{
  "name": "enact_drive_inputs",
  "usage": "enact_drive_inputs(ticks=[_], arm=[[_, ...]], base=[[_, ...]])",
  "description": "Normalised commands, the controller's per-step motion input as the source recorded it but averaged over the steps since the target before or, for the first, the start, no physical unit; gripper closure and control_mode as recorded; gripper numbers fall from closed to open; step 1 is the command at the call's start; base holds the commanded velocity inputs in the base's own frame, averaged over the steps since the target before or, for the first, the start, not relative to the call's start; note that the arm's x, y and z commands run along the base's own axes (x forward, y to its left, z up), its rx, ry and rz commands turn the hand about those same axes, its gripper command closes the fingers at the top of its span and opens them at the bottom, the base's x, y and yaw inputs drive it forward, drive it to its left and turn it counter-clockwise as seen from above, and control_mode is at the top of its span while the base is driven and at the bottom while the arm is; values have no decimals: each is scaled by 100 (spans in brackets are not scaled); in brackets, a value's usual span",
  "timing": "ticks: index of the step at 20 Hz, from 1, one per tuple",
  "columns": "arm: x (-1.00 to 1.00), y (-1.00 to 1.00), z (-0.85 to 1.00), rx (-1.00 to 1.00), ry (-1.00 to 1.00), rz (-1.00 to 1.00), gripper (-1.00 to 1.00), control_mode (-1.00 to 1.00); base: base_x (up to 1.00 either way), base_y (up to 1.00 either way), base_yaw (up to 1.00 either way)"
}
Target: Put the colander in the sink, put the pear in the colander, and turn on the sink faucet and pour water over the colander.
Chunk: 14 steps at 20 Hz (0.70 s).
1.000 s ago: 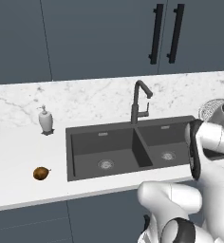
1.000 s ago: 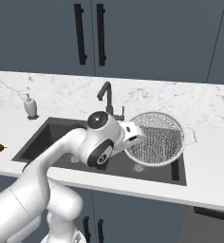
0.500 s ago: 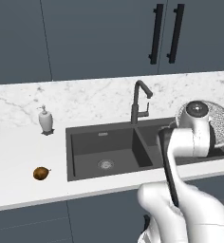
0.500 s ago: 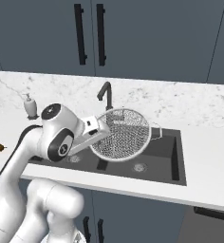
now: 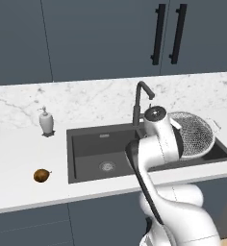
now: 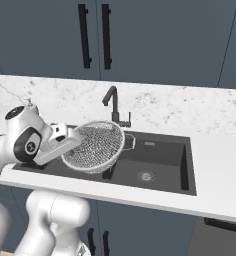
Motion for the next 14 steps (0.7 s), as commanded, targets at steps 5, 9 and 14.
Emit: enact_drive_inputs(ticks=[5,9,14], arm=[[5,100,0,0,11,-2,100,-100],[31,99,-2,0,10,0,100,-100],[60,84,-14,0,8,0,100,-100]], base=[[0,0,0],[0,0,0],[0,0,0]])
